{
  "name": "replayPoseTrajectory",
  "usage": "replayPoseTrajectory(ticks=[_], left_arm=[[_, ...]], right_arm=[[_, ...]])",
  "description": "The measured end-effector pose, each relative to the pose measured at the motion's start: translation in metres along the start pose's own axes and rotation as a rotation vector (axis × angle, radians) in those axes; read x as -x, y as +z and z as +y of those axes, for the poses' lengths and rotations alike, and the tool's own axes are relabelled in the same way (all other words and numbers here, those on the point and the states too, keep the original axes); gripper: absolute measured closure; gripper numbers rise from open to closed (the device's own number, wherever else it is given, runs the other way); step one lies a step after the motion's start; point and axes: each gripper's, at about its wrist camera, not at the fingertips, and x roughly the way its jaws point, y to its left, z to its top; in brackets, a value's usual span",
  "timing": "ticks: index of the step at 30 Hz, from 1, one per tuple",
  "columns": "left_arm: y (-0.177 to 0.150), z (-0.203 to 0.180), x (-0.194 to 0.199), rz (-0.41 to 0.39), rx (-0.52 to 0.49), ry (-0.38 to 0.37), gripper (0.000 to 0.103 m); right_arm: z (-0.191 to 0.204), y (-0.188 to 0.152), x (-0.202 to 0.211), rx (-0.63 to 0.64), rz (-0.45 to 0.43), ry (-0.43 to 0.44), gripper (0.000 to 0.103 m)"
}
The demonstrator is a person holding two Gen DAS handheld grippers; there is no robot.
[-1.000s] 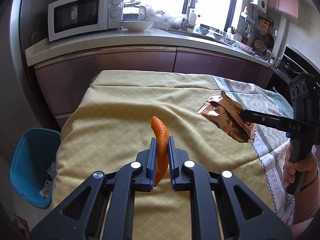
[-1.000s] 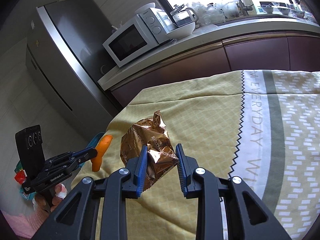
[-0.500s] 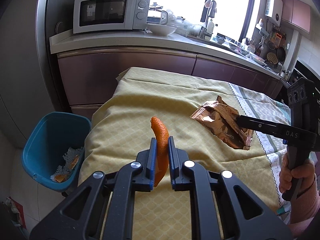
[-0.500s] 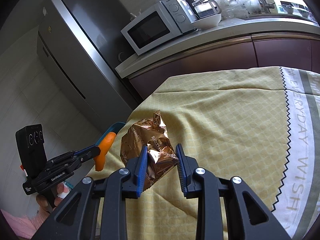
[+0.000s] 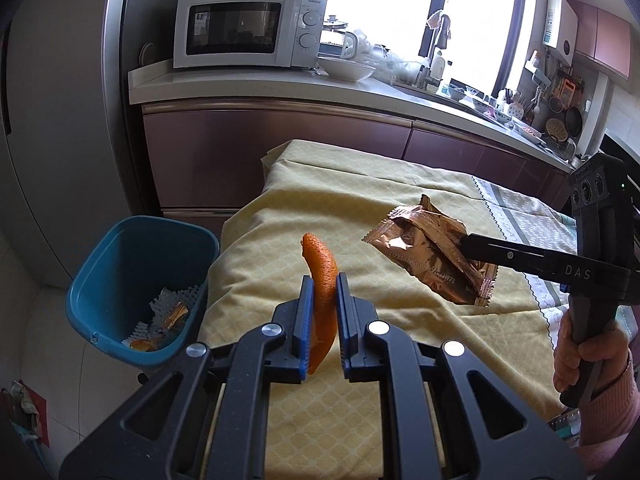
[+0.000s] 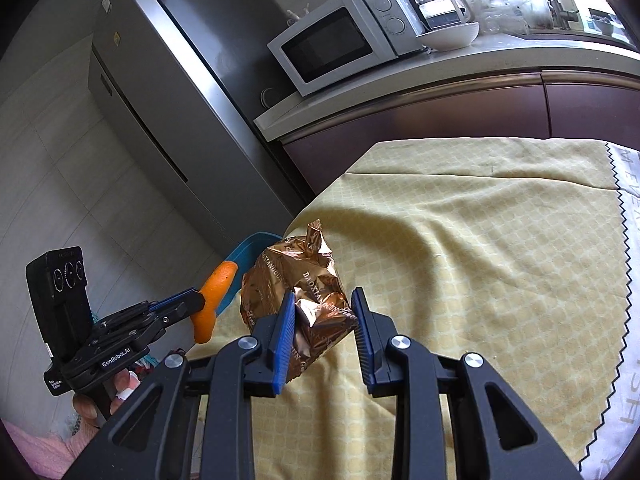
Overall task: Collect trash
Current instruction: 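Carry the orange peel and brown foil wrapper over the teal bin with both tools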
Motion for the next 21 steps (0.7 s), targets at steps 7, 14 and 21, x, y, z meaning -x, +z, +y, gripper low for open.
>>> replayPoseTrajectory(ticks=[7, 14, 21], left_arm=[[-0.002, 0.012, 0.010, -0.018, 0.022, 0.021, 0.091], [-0.002, 0.023, 0.019, -0.034, 0.043, 0.042, 0.091], [-0.002, 0.033, 0.025, -0.046, 0.058, 0.061, 0.091]], right_arm=[[0.011, 0.002, -0.012, 0.018, 0.016, 0.019, 0.076], [0.022, 0.004, -0.025, 0.033, 0.037, 0.039, 0.076], [0.030, 0.006, -0.033, 0.047, 0.046, 0.058, 0.076]])
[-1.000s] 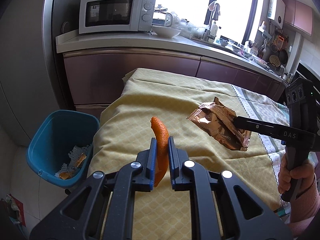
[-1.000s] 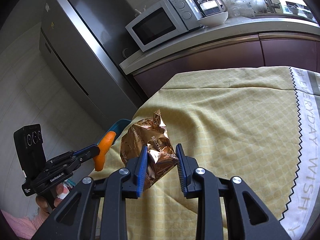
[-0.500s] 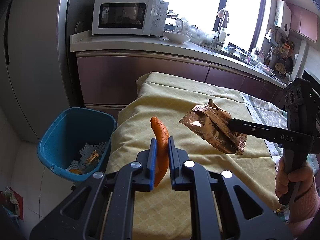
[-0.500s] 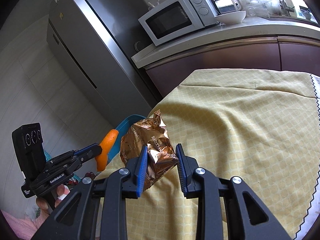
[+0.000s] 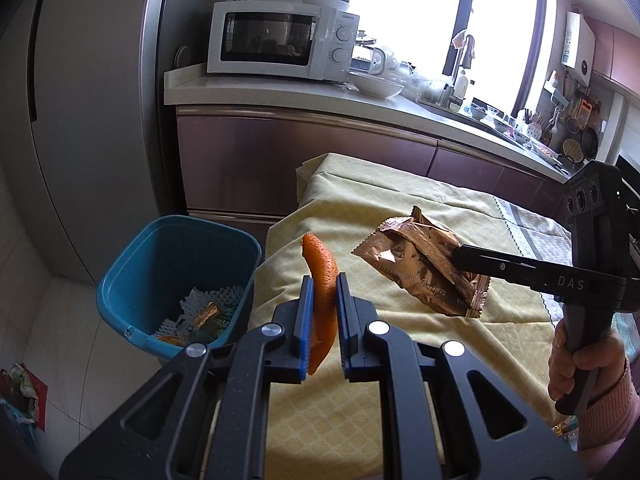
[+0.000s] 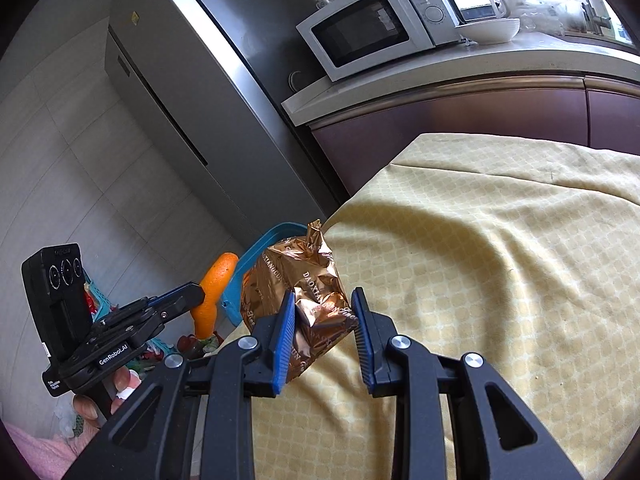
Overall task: Collect trash
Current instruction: 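Carry the orange peel and brown foil wrapper over the teal bin with both tools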
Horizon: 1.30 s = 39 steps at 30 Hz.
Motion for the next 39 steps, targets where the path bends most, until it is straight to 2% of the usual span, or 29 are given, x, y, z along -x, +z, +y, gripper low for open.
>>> replayPoseTrajectory(ticks=[39], left_arm=[[0.000, 0.031, 0.015, -0.033, 0.069, 0.075, 0.092]], right_arm=[[0.023, 0.016, -0.038, 0.073, 0.067, 0.029, 0.076]])
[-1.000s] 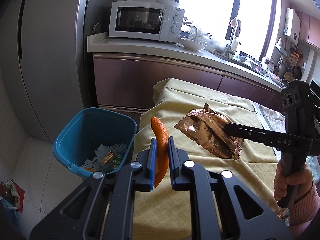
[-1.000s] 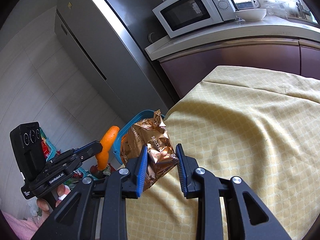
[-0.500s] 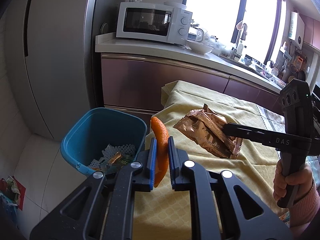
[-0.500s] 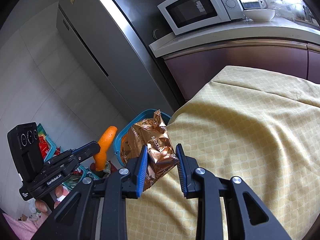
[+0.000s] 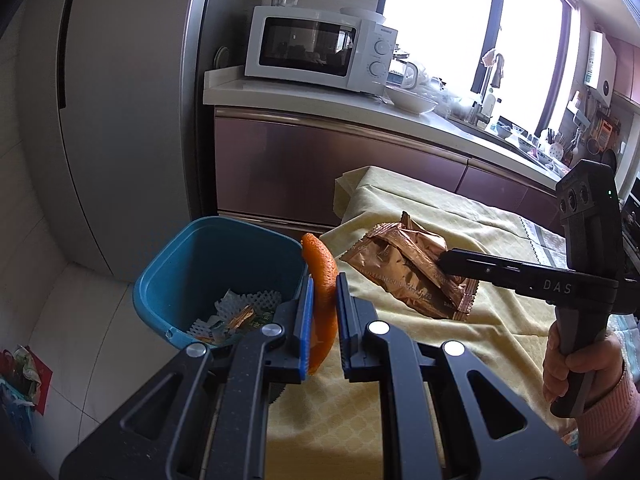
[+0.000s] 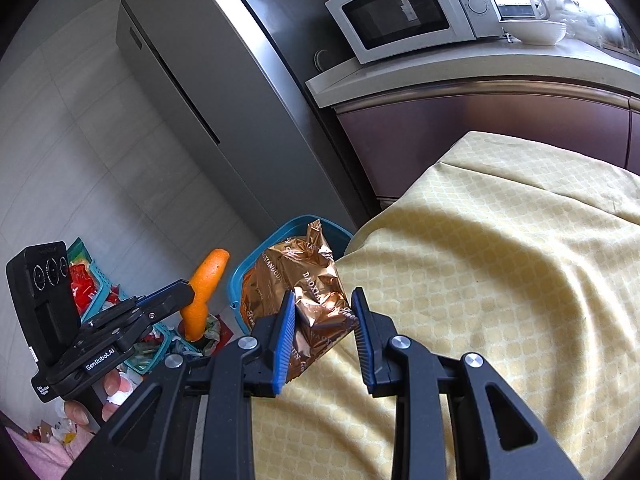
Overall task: Collect trash
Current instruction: 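Carry the orange peel and brown foil wrapper over the teal bin with both tools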
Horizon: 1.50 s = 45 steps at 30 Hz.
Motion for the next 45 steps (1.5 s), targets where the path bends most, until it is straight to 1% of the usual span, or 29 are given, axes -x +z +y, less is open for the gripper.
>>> replayPoseTrajectory(ticks=[21, 34, 45], left_arm=[[0.004, 0.015, -0.006, -0.005, 0.028, 0.040, 0.091], [0.004, 0.024, -0.010, -0.001, 0.044, 0.053, 0.092], [0.003, 0.030, -0.012, -0.003, 0.059, 0.061, 0.091]], right_arm=[[0.017, 0.014, -0.026, 0.042, 0.042, 0.007, 0.076], [0.025, 0.019, -0.043, 0.061, 0.067, 0.008, 0.076], [0.030, 0.022, -0.050, 0.070, 0.076, 0.007, 0.076]])
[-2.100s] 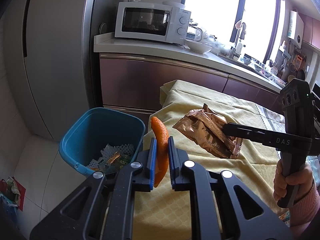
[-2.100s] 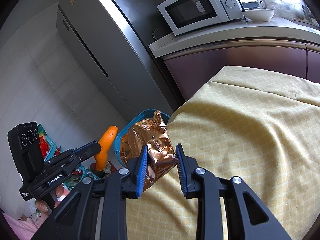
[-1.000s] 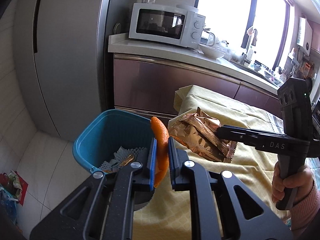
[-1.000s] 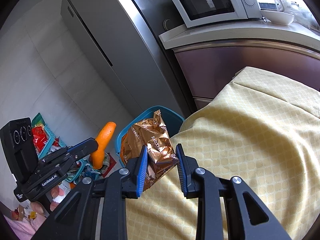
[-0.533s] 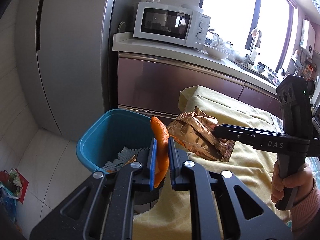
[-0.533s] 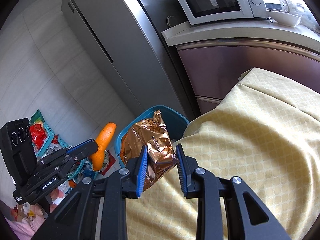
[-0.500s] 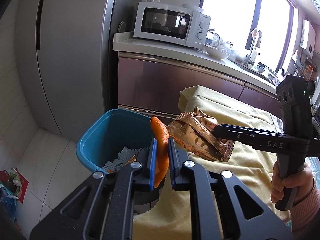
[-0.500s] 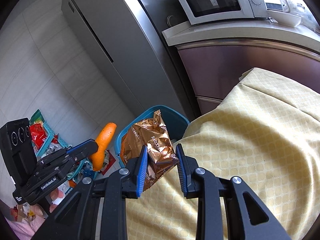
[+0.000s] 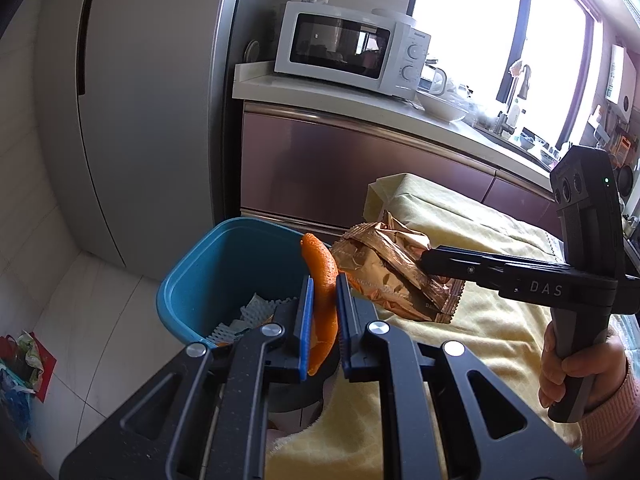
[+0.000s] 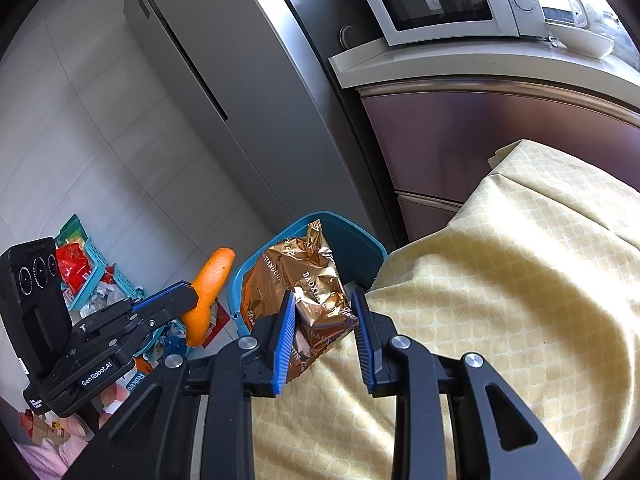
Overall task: Collect trash
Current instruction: 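Carry the orange peel and brown foil wrapper over the teal bin with both tools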
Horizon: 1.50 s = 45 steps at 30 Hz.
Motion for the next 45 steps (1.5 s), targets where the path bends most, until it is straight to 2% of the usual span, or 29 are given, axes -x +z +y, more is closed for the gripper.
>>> replayPoseTrajectory(ticks=[45], left_arm=[[-0.002, 0.015, -0.027, 0.026, 0.063, 0.051, 0.092]], right_arm=[[0.017, 0.013, -0.042, 0.037, 0.066, -0.032, 0.076]])
